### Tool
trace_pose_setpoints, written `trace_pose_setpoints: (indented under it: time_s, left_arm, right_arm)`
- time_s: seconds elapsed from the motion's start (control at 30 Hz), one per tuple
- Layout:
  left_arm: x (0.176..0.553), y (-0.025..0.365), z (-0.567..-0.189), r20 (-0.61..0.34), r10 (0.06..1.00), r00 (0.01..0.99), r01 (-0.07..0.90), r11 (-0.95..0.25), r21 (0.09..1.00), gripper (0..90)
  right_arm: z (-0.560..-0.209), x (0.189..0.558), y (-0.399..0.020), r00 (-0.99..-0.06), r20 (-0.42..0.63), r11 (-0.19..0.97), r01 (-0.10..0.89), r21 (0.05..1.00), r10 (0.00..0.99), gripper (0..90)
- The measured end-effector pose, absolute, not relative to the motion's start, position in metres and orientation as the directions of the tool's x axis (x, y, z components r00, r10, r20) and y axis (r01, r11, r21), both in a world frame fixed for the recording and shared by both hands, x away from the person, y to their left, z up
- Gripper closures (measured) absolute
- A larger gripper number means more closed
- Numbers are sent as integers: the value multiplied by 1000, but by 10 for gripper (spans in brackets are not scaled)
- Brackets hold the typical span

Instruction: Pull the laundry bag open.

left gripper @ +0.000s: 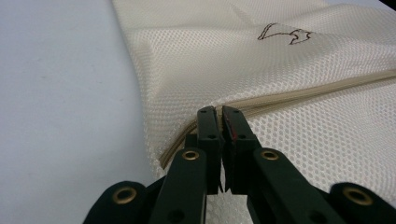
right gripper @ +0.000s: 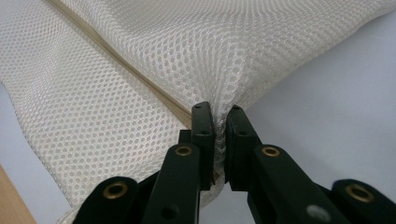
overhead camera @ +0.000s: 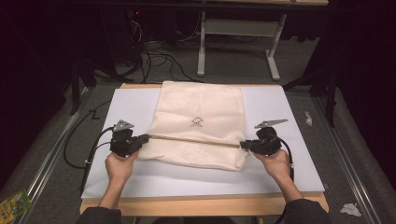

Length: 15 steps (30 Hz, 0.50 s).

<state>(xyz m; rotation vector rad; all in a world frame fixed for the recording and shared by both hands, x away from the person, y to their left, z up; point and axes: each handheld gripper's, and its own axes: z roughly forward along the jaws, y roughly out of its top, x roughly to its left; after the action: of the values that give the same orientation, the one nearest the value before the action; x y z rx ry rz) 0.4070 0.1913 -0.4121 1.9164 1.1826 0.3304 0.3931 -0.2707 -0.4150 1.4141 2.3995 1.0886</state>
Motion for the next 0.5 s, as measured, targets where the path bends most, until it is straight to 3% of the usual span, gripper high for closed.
trace_pose_setpoints:
  time_s: [0.5]
  left_arm:
    - [408, 201, -416, -185, 850, 493, 622, -196, 758, 872]
  right_arm:
    - [-412, 396, -276, -534, 198, 294, 696, 655, 822, 856]
